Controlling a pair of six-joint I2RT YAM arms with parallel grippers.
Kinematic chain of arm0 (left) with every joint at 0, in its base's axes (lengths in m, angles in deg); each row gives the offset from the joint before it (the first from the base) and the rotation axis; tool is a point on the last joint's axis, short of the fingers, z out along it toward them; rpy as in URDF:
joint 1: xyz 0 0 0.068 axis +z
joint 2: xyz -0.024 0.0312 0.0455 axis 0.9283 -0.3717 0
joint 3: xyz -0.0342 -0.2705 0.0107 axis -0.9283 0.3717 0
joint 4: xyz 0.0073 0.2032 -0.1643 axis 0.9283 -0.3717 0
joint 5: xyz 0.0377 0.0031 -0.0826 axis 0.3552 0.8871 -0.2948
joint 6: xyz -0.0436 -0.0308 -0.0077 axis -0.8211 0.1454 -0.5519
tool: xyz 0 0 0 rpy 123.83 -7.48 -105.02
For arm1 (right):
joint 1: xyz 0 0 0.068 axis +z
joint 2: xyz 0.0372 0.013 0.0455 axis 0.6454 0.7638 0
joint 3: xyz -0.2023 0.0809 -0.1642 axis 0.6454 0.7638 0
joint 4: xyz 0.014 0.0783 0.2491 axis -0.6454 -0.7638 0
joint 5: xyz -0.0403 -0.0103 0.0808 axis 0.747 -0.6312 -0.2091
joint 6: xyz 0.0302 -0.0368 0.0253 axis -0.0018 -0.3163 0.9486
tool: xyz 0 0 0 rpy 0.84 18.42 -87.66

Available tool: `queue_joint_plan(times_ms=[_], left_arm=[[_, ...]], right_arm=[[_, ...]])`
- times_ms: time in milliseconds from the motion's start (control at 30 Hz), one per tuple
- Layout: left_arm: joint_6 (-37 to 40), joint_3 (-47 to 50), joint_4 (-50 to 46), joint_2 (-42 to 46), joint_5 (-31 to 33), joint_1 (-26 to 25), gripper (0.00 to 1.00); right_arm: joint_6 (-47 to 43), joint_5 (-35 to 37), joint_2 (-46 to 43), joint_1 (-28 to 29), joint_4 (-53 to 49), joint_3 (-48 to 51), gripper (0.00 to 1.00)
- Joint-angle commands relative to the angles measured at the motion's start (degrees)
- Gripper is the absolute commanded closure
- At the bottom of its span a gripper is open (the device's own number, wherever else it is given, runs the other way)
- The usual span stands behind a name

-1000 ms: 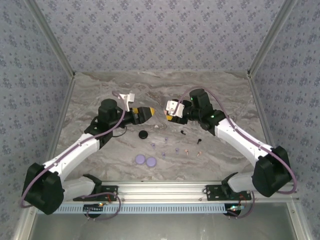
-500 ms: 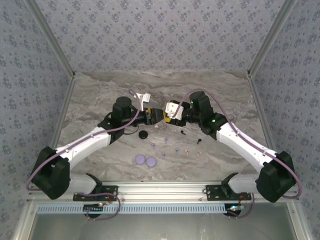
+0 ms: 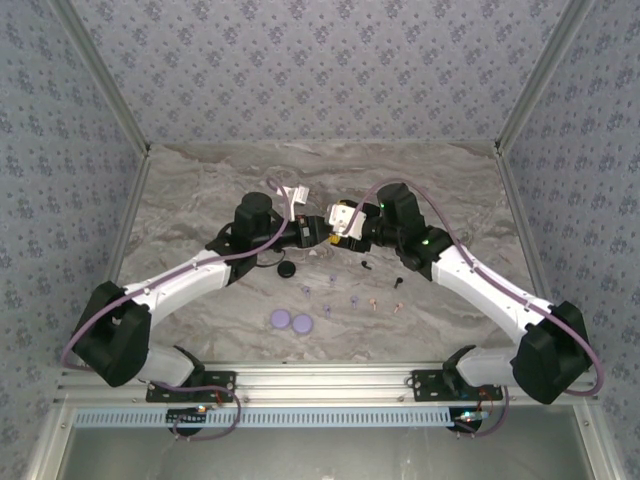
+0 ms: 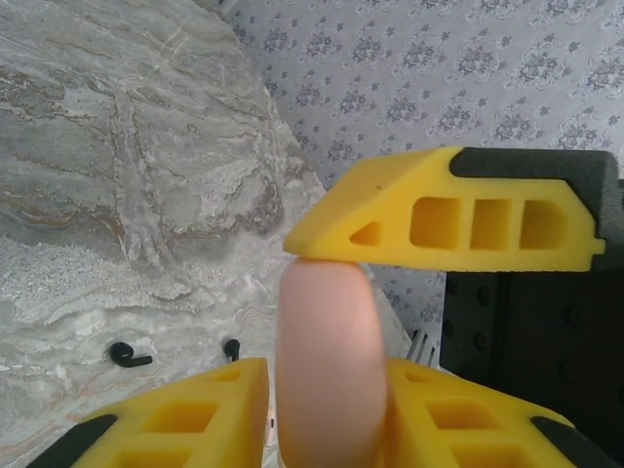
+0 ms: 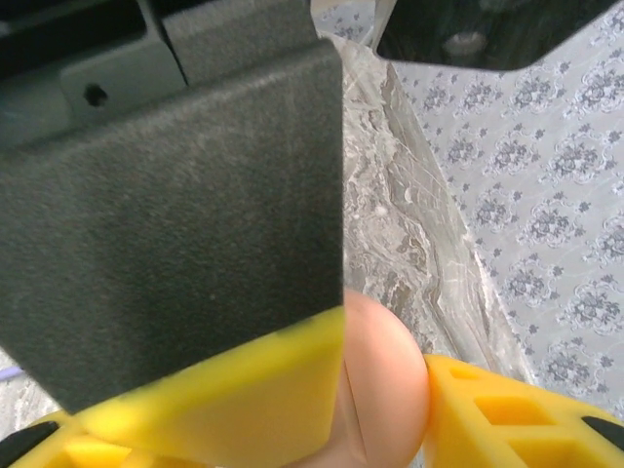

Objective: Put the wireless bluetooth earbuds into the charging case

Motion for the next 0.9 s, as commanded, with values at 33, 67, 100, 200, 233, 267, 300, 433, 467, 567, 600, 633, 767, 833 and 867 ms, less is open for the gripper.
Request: queue_joint_plan(times_ms=[33,67,100,200,233,267,300,433,467,567,600,633,767,833,867], left_arm=[[1.6,-2.1,-0.9,0.7,0.0,-0.4,0.63],[1.7,-2.2,-1.4,0.8,0.2,-0.4,0.58],[2.1,-2.3,-2.0,1.0,0.6,-0.4,0.55],[3.0,-2.3,-3.2,1.8,1.7,-0.4,0.52],[3.2,-2.2,-3.4,2.0,1.8,-0.4,0.52],[3.4,-2.2,-3.5,2.1,1.9,-0.4,0.52],[3.5,-2.2,-3.6,2.3,1.9,-0.4,0.53],[3.3,-2.1,-3.3,2.0,1.6,-0.4,0.60],[3.2,-2.0,-3.0,2.0,1.4,-0.4,0.61],[3.1,-1.8,-2.5,1.9,1.2,-0.4,0.68],[3.2,-1.6,-2.4,1.9,1.1,-0.4,0.70],[3.4,-1.7,-2.5,2.0,1.1,-0.5,0.72],[5.0,-1.2,-2.0,2.8,1.7,-0.4,0.76],[6.7,-1.0,-1.7,3.5,2.0,-0.5,0.78],[8.1,-0.8,-1.5,3.8,2.2,-0.5,0.79]], right_arm=[[1.8,1.9,1.3,0.0,-0.3,-1.8,0.48],[1.8,1.9,1.4,0.1,-0.4,-1.8,0.48],[1.8,1.9,1.4,0.0,-0.5,-1.9,0.48],[1.9,1.9,1.3,-0.1,-0.8,-1.8,0.48],[1.8,1.9,1.3,-0.2,-0.8,-1.8,0.48],[1.9,1.9,1.3,-0.2,-0.8,-1.8,0.48],[2.0,1.8,1.3,-0.3,-0.6,-1.8,0.48],[2.5,1.5,1.4,-0.3,-0.2,-2.0,0.47],[2.6,1.4,1.4,-0.3,-0.2,-2.1,0.48],[2.8,1.3,1.5,-0.3,-0.4,-2.4,0.47],[2.9,1.3,1.4,-0.3,-0.6,-2.5,0.46],[3.1,1.2,1.3,-0.4,-0.9,-2.6,0.46],[4.3,-1.2,-0.1,-1.7,-3.9,-3.4,0.34],[5.0,-3.1,-1.6,-2.6,-5.7,-3.3,0.28],[5.5,-4.4,-2.7,-3.2,-6.3,-3.0,0.25]])
